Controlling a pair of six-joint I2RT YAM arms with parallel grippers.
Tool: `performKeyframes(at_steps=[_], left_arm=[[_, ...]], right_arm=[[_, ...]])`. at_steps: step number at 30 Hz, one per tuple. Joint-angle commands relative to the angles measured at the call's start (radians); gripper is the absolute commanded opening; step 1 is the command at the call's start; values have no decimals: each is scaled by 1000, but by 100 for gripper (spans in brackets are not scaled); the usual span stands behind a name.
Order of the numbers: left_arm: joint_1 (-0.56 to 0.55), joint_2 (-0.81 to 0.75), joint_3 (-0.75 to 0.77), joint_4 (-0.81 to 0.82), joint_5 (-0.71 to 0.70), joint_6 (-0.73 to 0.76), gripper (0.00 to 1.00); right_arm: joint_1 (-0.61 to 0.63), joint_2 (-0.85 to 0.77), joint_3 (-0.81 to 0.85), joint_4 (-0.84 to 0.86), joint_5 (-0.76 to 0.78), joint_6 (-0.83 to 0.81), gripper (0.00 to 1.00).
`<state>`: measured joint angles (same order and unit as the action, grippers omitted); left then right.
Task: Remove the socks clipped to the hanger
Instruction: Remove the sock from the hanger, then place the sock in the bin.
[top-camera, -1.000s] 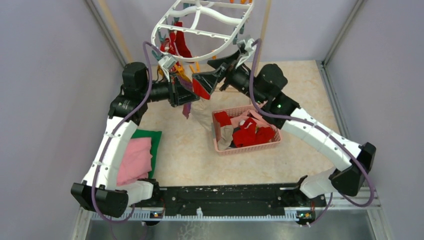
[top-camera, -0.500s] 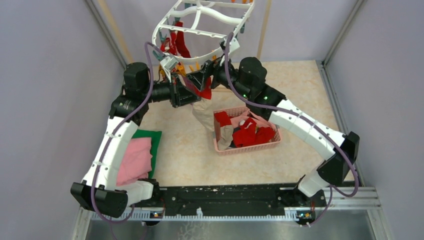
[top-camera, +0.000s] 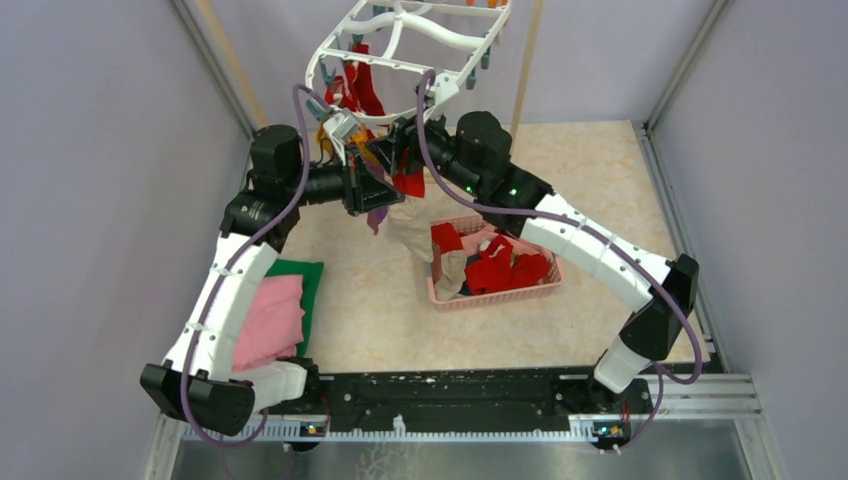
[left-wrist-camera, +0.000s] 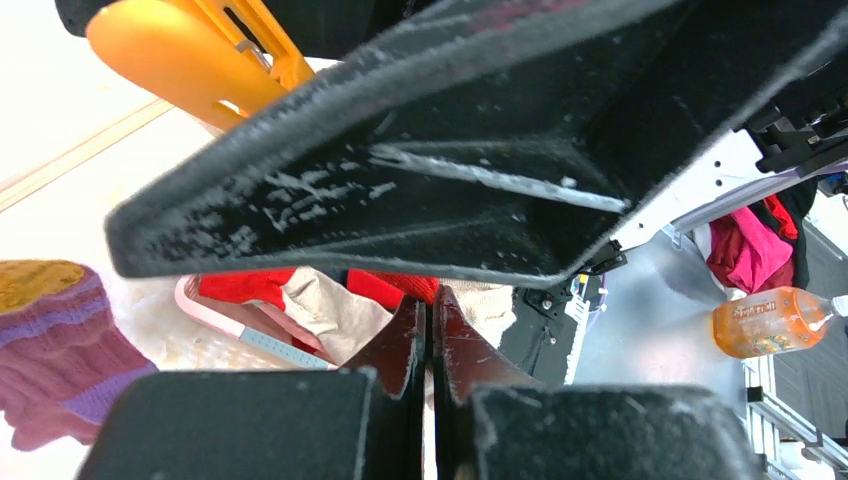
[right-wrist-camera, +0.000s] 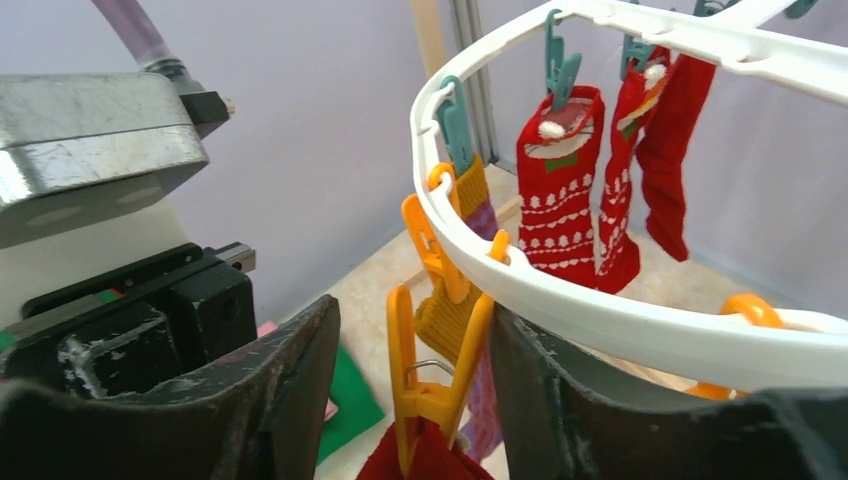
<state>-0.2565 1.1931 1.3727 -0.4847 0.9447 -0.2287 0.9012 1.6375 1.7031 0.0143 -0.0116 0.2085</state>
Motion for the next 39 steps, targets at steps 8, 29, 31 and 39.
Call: performKeyframes(at_steps=[8, 29, 31, 39], left_arm=[[-9, -17, 5, 18, -16, 42, 0], [-138, 3, -457, 266, -12, 6, 0], [-171, 61, -426, 268, -18, 18, 0], [-279, 309, -216, 260, -60, 68, 0]], right_arm=[[6, -30, -16, 167, 52, 0, 11], [-74, -109, -93, 216, -115, 154, 2], [-74, -111, -91, 209, -118, 154, 2], [-74, -131, -120, 211, -120, 159, 2]])
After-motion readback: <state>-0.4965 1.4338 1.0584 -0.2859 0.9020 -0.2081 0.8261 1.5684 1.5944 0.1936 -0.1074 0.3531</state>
